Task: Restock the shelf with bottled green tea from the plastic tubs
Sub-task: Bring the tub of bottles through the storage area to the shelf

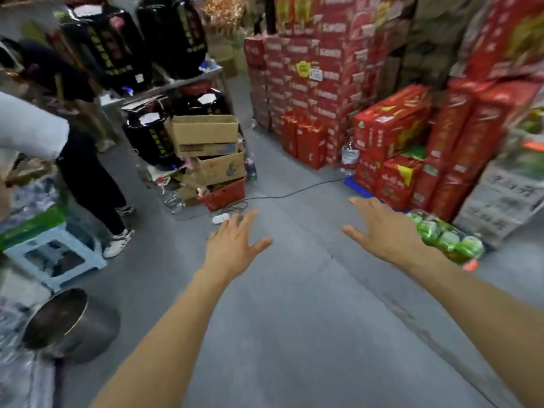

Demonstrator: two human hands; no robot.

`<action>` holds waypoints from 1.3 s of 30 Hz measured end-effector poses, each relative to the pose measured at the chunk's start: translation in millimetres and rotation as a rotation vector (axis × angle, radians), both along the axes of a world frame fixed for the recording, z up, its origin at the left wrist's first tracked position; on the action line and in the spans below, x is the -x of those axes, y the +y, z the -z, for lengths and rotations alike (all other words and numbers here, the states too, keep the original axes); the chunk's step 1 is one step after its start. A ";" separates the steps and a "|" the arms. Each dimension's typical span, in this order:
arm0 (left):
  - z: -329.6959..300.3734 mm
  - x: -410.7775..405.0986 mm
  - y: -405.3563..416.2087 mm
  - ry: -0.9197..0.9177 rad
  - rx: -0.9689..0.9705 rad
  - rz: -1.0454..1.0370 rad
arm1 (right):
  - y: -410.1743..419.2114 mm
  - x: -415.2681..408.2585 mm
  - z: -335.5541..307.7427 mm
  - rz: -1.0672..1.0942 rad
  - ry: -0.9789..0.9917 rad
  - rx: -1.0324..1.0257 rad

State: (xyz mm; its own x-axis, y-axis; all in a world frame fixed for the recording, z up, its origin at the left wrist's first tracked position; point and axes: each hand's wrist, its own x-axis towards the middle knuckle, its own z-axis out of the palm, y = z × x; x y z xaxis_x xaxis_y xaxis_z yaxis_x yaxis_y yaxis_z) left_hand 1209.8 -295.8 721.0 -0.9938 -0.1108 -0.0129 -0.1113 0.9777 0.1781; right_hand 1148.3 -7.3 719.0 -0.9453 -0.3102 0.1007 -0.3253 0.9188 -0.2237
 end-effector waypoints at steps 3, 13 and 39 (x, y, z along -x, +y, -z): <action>6.8 69.2 66.2 0.021 -0.067 0.110 | 74.9 35.8 3.8 0.117 0.023 -0.048; 64.6 263.3 319.6 -0.074 -0.213 0.288 | 360.6 151.9 37.0 0.464 -0.120 -0.056; 305.5 785.1 509.7 -0.713 -0.375 0.123 | 562.0 517.9 313.9 0.972 -0.881 0.212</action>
